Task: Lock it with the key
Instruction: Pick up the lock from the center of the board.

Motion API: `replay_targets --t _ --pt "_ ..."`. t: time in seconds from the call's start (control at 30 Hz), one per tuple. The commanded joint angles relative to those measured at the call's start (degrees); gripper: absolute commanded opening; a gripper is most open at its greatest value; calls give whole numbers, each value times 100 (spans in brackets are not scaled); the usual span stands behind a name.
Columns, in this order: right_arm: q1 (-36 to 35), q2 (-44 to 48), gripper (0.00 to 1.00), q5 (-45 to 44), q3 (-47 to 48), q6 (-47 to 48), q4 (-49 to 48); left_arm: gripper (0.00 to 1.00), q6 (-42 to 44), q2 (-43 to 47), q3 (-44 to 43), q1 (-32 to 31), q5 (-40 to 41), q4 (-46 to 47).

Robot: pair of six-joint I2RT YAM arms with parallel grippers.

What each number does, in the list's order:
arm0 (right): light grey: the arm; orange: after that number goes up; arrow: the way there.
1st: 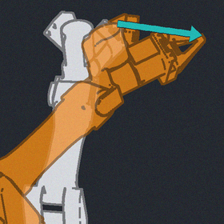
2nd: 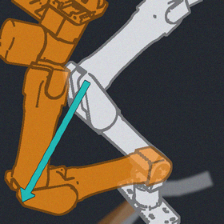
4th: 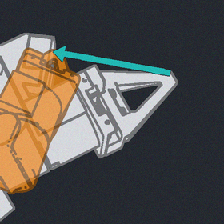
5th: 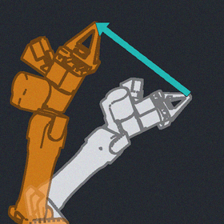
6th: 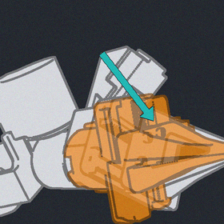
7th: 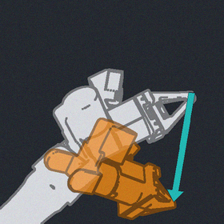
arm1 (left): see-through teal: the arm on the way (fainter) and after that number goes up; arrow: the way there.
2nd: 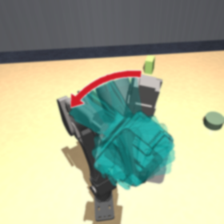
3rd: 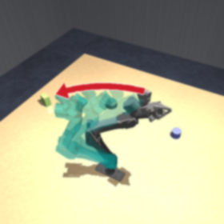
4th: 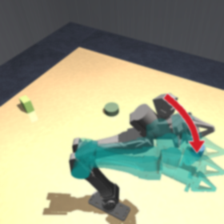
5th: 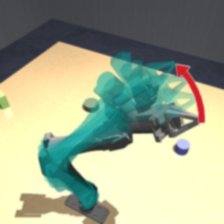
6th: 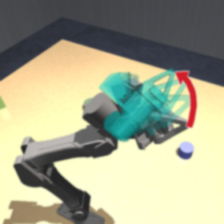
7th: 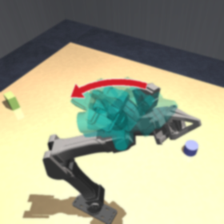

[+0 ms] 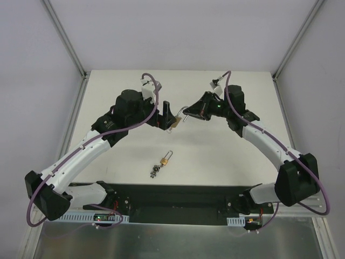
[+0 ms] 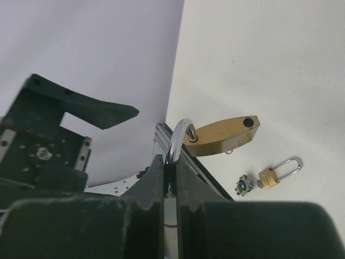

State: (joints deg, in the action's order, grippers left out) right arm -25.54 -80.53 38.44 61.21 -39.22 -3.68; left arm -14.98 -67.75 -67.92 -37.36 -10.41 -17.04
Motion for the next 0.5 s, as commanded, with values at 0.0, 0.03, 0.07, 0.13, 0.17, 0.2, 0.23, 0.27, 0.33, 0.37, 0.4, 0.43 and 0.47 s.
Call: replay_targets --t 0.0,0.03,0.07,0.13,0.17,0.2,0.23,0.27,0.33,0.37,0.4,0.43,0.47 --pt "189 652 1 156 -258 -1464 -1836 99 -75 358 595 106 -609 1667" --pt "207 792 1 121 -302 -1561 -1890 98 -84 385 778 107 -654 1904" --pt "225 863 1 42 -372 -1745 -1934 98 -84 394 859 107 -716 2228" --pt "251 1073 1 -64 -443 -1895 -2048 97 -66 368 1025 107 -952 2564" --pt "269 1136 1 -90 -496 -1983 -2066 96 -84 333 1061 107 -1023 2809" --pt "286 1188 1 -125 -513 -2106 -2145 96 -84 306 1079 107 -1076 2889" --pt "286 1285 1 -143 -522 -2168 -2163 95 -119 201 1088 107 -1172 2934" --pt "295 1312 1 -161 -522 -2212 -2180 95 -145 131 1079 107 -1217 2995" --pt "295 1382 1 -135 -487 -2344 -2259 92 -224 -45 1070 107 -1287 3092" --pt "286 1400 1 -143 -487 -2379 -2294 89 -242 -115 1079 107 -1305 3127" --pt "286 1426 1 -135 -479 -2432 -2321 88 -277 -212 1070 107 -1288 3197" --pt "278 1444 1 -126 -470 -2441 -2321 86 -355 -265 1096 107 -1288 3259" --pt "278 1453 1 -134 -470 -2458 -2339 82 -382 -300 1105 107 -1305 3320"
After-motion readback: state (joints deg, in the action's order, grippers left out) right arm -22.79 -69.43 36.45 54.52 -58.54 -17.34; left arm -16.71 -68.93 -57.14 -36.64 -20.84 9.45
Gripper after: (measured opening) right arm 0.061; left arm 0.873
